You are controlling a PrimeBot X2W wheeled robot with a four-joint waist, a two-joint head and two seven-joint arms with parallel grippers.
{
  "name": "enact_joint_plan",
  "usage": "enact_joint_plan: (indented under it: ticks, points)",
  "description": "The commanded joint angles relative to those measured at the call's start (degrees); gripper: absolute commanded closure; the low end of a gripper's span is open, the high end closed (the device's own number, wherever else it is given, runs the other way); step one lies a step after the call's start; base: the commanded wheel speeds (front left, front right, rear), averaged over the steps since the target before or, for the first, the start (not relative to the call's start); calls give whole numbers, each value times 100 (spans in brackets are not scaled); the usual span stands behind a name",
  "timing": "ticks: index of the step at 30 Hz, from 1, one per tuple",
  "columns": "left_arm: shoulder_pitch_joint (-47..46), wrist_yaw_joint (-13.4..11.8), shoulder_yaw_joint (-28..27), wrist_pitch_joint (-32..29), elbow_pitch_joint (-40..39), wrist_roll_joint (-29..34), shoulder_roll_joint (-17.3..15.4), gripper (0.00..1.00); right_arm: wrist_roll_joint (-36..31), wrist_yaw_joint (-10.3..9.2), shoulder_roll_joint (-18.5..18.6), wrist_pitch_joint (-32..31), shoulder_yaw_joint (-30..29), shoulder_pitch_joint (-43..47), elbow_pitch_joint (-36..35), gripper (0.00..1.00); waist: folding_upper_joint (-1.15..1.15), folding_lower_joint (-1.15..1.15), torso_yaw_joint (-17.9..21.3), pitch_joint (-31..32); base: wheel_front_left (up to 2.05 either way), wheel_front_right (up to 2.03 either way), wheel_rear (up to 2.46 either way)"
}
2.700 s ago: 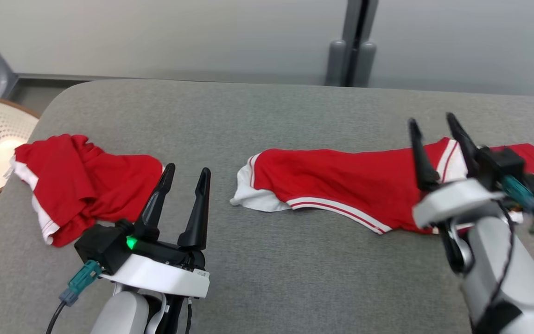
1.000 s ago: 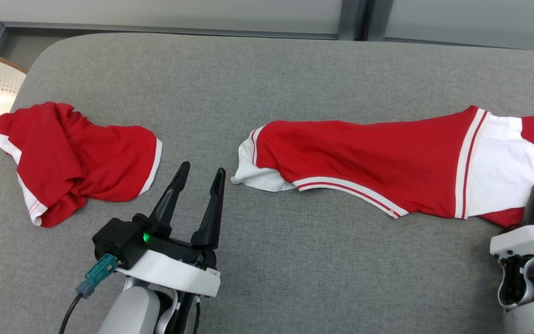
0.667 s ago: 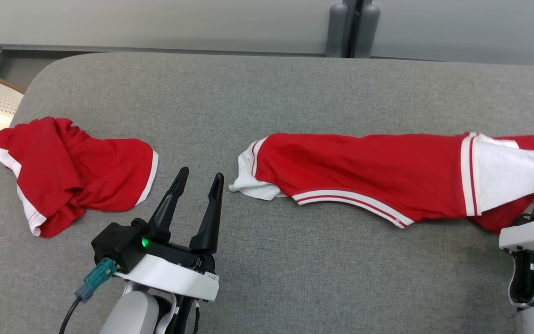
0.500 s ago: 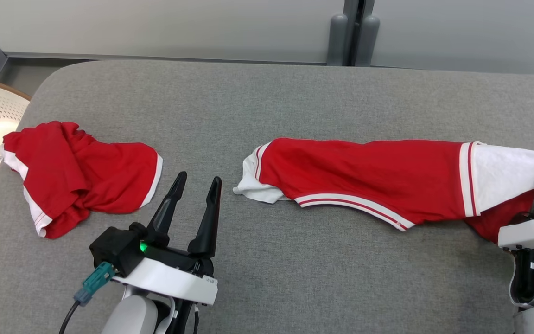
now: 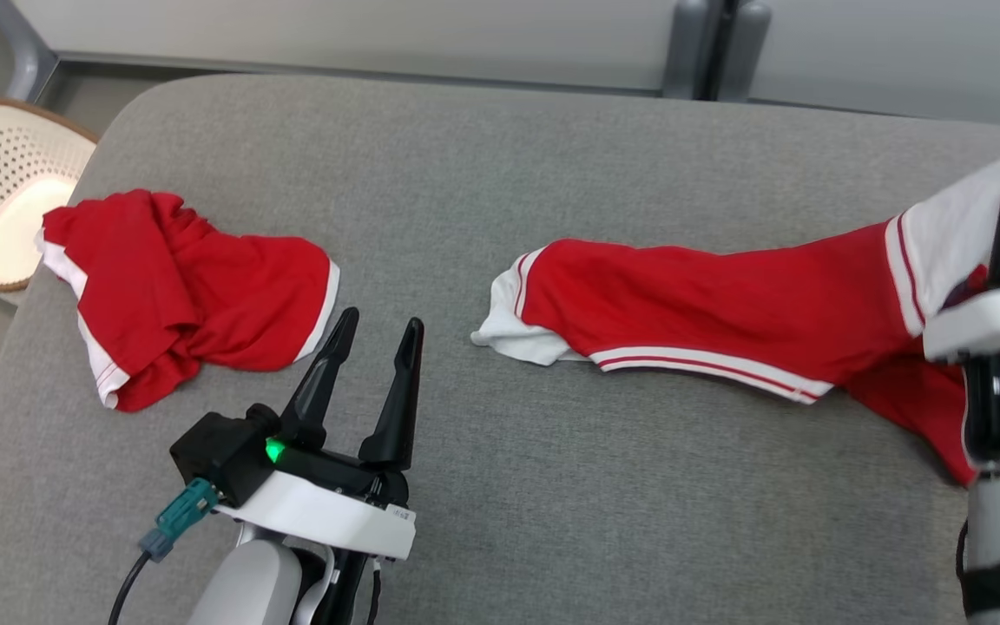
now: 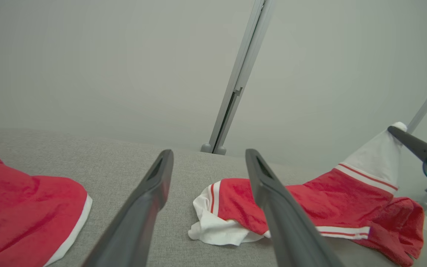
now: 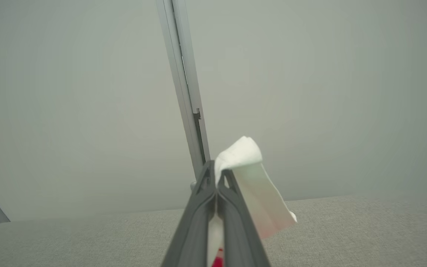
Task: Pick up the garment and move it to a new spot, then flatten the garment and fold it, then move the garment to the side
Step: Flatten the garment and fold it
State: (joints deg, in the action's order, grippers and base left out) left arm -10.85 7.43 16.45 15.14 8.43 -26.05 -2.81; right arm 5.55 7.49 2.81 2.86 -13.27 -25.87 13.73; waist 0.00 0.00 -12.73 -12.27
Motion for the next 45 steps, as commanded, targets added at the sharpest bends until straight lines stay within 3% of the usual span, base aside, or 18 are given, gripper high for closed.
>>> enact_joint_plan:
  ticks: [1, 6, 13, 19, 20, 22, 27, 34, 39, 45]
  points:
    - [-103, 7, 13, 1, -16, -38, -16, 0, -173, 0, 16, -103, 22, -204, -33, 100, 0, 0, -143, -157, 0, 0, 0]
    - [-328, 7, 168, 2, -41, -172, -16, 0, -810, -1, 219, -586, 144, -1194, 296, 100, 0, 0, -504, -551, 0, 0, 0]
    - [-570, 7, 435, 1, -56, -425, -12, 0, -1338, 0, 584, -784, 328, -2884, 1433, 100, 0, 0, -1073, -984, 0, 0, 0]
    - [-703, 7, 695, 1, -63, -613, -15, 0, -2042, -1, 672, -712, -268, -4124, 2674, 100, 0, 0, -1497, -1171, 0, 0, 0]
    - [-726, 7, 722, 1, -69, -646, -16, 0, -2230, 1, 704, -674, -363, -4279, 2856, 84, 0, 0, -1552, -1190, 0, 0, 0]
    - [-753, 7, 778, 1, -78, -698, -16, 0, -2629, -1, 764, -563, -588, -4522, 3126, 0, 0, 0, -1633, -1216, 0, 0, 0]
    - [-716, 7, 793, 1, -74, -733, -15, 0, -3324, -1, 663, -172, -1205, -4777, 3556, 0, 0, 0, -1678, -1233, 0, 0, 0]
    - [-640, 7, 570, 1, 11, -549, -15, 0, -3732, -1, 519, 402, -1323, -4469, 4257, 0, 0, 0, -1318, -948, 0, 0, 0]
    - [-592, 7, 294, 1, 45, -371, -18, 0, -3414, -1, 384, 1055, -1177, -4057, 4734, 0, 0, 0, -877, -592, 0, 0, 0]
    - [-476, 7, 5, 1, 82, -272, -22, 0, -2677, -1, 214, 1236, -893, -3480, 4763, 0, 0, 0, -424, -247, 0, 0, 0]
